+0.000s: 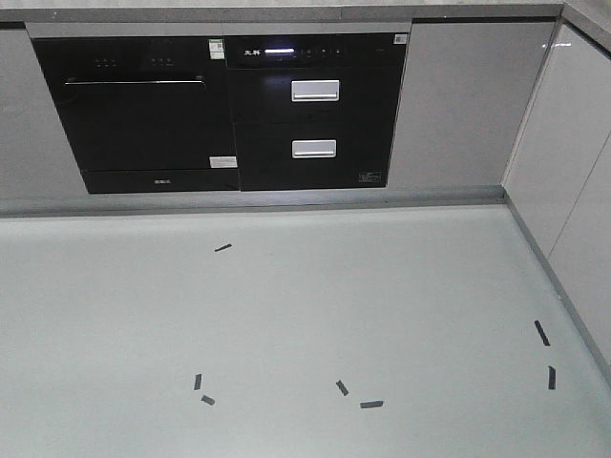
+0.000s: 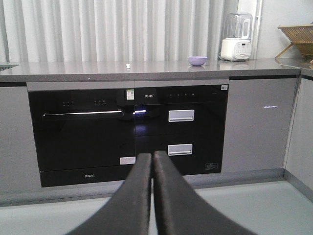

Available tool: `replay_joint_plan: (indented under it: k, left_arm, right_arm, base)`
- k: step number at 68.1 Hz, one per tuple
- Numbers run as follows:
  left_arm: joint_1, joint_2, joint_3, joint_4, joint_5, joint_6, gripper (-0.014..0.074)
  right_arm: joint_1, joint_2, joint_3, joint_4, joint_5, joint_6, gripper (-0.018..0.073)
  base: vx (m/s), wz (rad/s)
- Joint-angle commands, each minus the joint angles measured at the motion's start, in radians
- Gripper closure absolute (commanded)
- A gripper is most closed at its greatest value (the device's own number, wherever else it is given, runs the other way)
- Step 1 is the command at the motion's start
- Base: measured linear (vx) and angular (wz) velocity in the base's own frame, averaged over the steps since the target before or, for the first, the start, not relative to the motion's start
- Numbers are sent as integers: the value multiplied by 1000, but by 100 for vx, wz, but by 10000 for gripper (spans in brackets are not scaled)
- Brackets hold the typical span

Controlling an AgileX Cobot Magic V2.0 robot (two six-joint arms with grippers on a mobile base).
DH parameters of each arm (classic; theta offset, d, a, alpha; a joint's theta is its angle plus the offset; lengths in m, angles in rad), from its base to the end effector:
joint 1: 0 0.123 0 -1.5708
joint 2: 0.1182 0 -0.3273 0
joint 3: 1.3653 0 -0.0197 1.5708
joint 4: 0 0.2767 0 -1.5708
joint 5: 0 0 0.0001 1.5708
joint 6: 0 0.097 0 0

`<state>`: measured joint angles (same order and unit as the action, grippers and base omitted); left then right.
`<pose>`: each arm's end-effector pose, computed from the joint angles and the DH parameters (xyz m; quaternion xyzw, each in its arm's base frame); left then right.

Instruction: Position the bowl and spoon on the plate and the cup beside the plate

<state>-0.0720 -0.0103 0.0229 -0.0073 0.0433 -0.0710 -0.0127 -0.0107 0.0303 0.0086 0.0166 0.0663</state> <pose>0.0459 -0.0033 0.2015 -0.0021 0.6959 -0.0540 0.7161 0.0462 -0.0006 0.2013 0.0301 0.6882 0.0226 0.7246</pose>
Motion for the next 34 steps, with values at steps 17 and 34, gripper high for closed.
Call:
replay_joint_plan:
  k: [17, 34]
  left_arm:
    - [1, -14, -18, -8, -76, 2, 603]
    - [1, -14, -18, -8, -76, 2, 603]
  right_arm:
    - [-6, -9, 6, -9, -72, -5, 570]
    - [-6, -9, 6, -9, -73, -5, 570]
  base:
    - [0, 0]
    - [0, 0]
